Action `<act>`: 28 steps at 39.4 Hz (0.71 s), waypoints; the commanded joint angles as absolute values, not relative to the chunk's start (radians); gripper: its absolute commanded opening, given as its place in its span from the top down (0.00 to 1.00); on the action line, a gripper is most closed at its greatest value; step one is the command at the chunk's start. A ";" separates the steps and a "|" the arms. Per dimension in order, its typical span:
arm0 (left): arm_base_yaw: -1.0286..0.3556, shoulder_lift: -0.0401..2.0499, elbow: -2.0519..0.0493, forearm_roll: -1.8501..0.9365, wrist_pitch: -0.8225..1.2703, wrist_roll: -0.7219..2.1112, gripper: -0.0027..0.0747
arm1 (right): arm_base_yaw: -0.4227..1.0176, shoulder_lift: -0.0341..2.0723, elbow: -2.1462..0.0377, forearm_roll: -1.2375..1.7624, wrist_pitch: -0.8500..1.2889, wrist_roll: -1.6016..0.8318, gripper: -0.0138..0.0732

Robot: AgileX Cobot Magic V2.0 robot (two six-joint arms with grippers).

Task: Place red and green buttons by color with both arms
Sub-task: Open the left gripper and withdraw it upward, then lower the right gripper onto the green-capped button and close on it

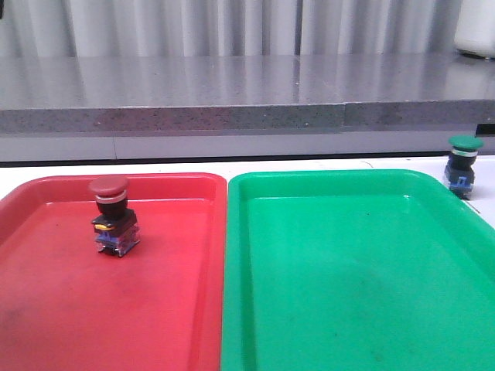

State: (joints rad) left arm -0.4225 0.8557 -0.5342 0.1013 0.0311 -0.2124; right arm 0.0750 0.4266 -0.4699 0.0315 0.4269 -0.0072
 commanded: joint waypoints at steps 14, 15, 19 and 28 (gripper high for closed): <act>-0.431 0.486 -0.417 0.103 0.040 -0.216 0.99 | 0.035 0.809 -0.508 0.034 0.073 0.140 0.10; -0.431 0.468 -0.417 0.103 0.040 -0.216 0.99 | 0.025 0.846 -0.508 0.034 0.048 0.153 0.10; -0.431 0.424 -0.415 0.105 0.040 -0.216 0.99 | 0.001 0.990 -0.508 0.037 -0.060 0.161 0.10; -0.431 0.412 -0.415 0.105 0.029 -0.216 0.99 | 0.001 1.283 -0.508 0.145 -0.312 0.163 0.10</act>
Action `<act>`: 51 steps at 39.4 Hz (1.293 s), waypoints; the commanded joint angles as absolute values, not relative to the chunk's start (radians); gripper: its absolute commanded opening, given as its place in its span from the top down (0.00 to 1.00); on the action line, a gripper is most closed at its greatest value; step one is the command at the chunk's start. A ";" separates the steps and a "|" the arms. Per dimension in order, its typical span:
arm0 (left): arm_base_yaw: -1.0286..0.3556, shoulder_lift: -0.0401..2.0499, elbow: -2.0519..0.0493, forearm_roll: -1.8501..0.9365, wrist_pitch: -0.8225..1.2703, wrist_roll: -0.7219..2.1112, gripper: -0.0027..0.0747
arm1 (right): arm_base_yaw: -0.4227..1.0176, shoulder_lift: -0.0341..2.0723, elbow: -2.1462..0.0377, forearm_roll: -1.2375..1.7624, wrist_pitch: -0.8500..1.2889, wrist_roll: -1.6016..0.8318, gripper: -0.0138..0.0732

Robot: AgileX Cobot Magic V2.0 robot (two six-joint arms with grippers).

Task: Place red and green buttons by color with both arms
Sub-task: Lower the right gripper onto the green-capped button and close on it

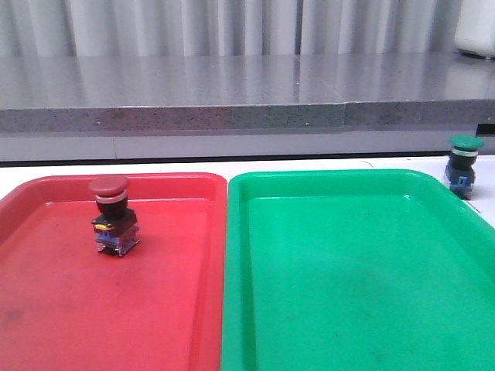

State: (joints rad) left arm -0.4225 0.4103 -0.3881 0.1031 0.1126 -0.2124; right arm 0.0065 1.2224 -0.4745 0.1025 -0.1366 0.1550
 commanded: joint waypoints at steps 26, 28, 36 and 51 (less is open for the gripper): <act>-0.431 0.412 -0.415 0.105 0.029 -0.216 0.99 | 0.001 1.711 -0.779 0.180 -0.464 0.163 0.10; -0.431 0.412 -0.415 0.105 0.029 -0.216 0.99 | 0.001 1.732 -0.798 0.180 -0.463 0.163 0.10; -0.431 0.412 -0.415 0.105 0.029 -0.216 0.99 | 0.001 1.806 -0.864 0.180 -0.462 0.163 0.10; -0.431 0.412 -0.415 0.105 0.029 -0.216 0.99 | 0.001 1.880 -0.916 0.196 -0.472 0.163 0.12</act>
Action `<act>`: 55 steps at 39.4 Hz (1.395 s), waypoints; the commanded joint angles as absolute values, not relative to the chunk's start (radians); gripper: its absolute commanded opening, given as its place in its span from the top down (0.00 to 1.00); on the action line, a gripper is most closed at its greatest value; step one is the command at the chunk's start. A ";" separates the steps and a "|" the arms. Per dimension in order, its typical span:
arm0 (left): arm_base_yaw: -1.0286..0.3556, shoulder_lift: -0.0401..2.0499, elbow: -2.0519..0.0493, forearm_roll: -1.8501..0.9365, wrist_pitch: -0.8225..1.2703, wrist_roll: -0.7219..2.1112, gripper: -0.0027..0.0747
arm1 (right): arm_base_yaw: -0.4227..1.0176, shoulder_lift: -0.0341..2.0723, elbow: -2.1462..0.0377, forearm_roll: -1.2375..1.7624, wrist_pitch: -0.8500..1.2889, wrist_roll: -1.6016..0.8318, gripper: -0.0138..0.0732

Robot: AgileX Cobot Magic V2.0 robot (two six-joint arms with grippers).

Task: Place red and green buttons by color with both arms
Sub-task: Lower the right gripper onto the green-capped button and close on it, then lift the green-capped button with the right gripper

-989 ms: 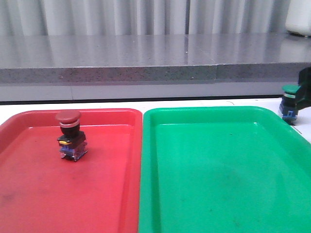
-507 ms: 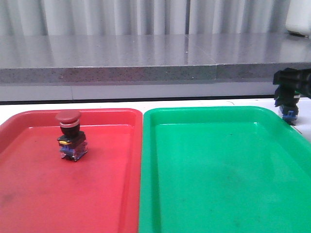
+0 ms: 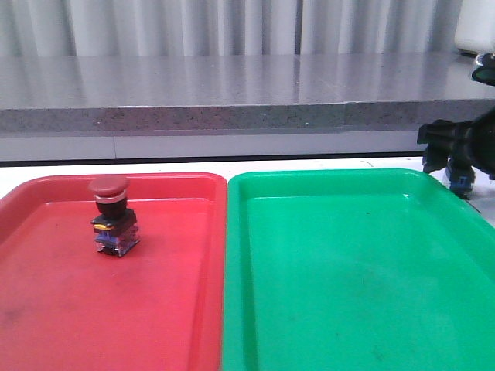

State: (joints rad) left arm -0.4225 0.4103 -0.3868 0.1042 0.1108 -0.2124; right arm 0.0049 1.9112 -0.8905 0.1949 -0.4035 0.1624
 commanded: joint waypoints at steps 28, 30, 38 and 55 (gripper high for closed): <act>-0.431 0.412 -0.415 0.105 0.029 -0.216 0.99 | 0.001 1.816 -0.913 0.157 -0.494 0.104 0.62; -0.431 0.412 -0.415 0.105 0.029 -0.216 0.99 | 0.002 1.778 -0.913 0.131 -0.491 0.082 0.62; -0.431 0.412 -0.415 0.105 0.029 -0.216 0.99 | 0.031 1.618 -0.913 0.000 -0.400 0.075 0.62; -0.431 0.412 -0.415 0.105 0.029 -0.216 0.99 | 0.355 1.529 -0.719 -0.093 -0.439 0.077 0.62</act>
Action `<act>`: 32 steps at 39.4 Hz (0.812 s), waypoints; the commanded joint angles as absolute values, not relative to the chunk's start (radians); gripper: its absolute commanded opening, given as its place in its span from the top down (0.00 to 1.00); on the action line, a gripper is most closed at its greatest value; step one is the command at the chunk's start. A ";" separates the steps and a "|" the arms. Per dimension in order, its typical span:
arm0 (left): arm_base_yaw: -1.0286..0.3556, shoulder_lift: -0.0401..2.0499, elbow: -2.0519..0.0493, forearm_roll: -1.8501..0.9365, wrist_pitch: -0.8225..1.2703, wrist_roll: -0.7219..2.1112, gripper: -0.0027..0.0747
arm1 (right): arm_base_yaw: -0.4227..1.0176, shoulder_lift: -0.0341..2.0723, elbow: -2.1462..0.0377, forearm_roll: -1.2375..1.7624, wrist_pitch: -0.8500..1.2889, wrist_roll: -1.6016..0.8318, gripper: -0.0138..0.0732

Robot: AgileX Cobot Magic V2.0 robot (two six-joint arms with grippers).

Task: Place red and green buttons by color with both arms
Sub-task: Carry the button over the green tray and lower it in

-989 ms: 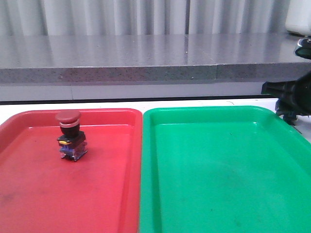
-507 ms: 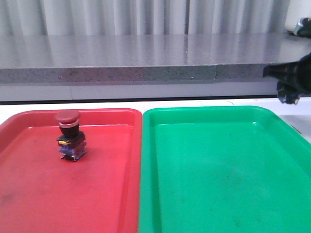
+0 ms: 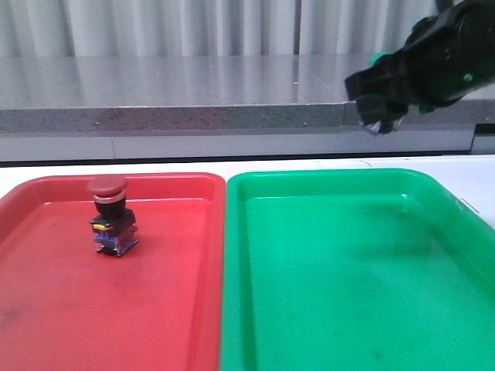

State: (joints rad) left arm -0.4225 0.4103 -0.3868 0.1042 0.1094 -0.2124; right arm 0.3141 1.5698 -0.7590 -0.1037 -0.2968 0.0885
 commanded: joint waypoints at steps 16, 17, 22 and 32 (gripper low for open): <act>-0.431 0.412 -0.415 0.105 0.029 -0.216 0.99 | 0.386 1.643 -0.512 -0.023 -0.743 0.102 0.62; -0.431 0.412 -0.415 0.105 0.029 -0.216 0.99 | 0.386 1.656 -0.512 -0.024 -0.755 0.107 0.62; -0.431 0.412 -0.415 0.105 0.029 -0.216 0.99 | 0.386 1.694 -0.512 -0.026 -0.767 0.114 0.62; -0.431 0.412 -0.415 0.105 0.029 -0.216 0.99 | 0.386 1.715 -0.495 -0.072 -0.758 0.160 0.62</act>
